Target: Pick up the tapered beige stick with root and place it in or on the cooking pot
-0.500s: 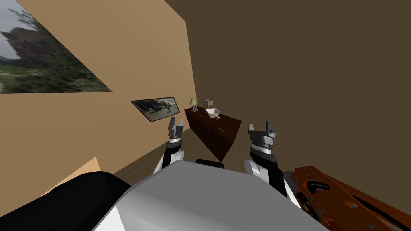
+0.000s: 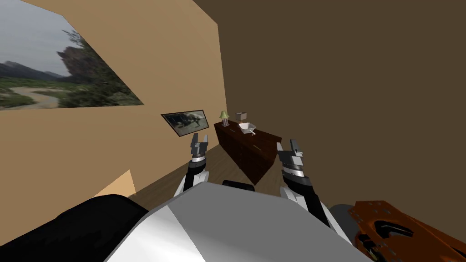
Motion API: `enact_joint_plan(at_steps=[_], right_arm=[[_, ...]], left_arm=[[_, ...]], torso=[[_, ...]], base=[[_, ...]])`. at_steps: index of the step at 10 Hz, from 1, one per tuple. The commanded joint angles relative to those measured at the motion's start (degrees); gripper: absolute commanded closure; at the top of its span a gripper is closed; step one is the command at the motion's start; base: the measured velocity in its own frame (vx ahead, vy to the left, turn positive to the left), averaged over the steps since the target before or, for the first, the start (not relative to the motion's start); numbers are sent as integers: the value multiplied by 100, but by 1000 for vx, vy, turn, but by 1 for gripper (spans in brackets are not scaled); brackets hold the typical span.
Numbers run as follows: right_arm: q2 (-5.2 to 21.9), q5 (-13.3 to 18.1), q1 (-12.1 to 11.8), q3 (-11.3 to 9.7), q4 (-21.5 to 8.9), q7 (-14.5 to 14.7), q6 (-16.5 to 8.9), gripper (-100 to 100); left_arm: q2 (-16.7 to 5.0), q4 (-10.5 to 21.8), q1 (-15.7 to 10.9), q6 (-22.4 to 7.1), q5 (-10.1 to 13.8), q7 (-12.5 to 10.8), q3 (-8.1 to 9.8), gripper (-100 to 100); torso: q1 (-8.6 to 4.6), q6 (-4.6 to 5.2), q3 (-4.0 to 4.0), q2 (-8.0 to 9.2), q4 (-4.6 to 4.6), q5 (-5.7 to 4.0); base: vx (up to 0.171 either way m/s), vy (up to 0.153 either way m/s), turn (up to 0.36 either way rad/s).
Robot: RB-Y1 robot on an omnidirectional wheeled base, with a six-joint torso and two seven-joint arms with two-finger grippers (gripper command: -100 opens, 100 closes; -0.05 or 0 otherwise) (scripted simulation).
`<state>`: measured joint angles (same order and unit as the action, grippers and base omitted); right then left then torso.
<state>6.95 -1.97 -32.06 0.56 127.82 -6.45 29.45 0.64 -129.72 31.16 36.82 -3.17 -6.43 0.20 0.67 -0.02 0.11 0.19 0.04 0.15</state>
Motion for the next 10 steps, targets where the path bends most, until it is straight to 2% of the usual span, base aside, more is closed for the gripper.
enact_joint_plan(at_steps=[1, 4, 5, 7, 10], right_arm=[[286, 60, -163, -185, -78, -42, 7, -100], [830, 205, -524, -553, -402, -118, 40, -100], [888, 205, -524, -553, -402, -118, 40, -100], [1284, 330, -794, -804, -706, -160, 56, -100], [1605, 400, -934, -926, -883, -175, 62, -100]], left_arm=[[0, 0, 0, 0, 0, 0, 0, 0], [1, 0, 0, 0, 0, 0, -1, 0], [1, 0, 0, 0, 0, 0, -1, 0], [0, 0, 0, 0, 0, 0, 0, 0], [0, 0, 1, 0, 0, 0, 0, 0]], torso=[[0, 0, 0, 0, 0, 0], [36, 1, -1, -3, 0, 9], [38, -1, -8, -14, -2, 8], [9, 0, -1, -1, 0, 2], [3, 2, -6, -11, -2, 2]], base=[[-49, 224, 166], [-15, 277, 180], [-6, 210, 48], [-56, 229, 184], [15, 181, 66]])
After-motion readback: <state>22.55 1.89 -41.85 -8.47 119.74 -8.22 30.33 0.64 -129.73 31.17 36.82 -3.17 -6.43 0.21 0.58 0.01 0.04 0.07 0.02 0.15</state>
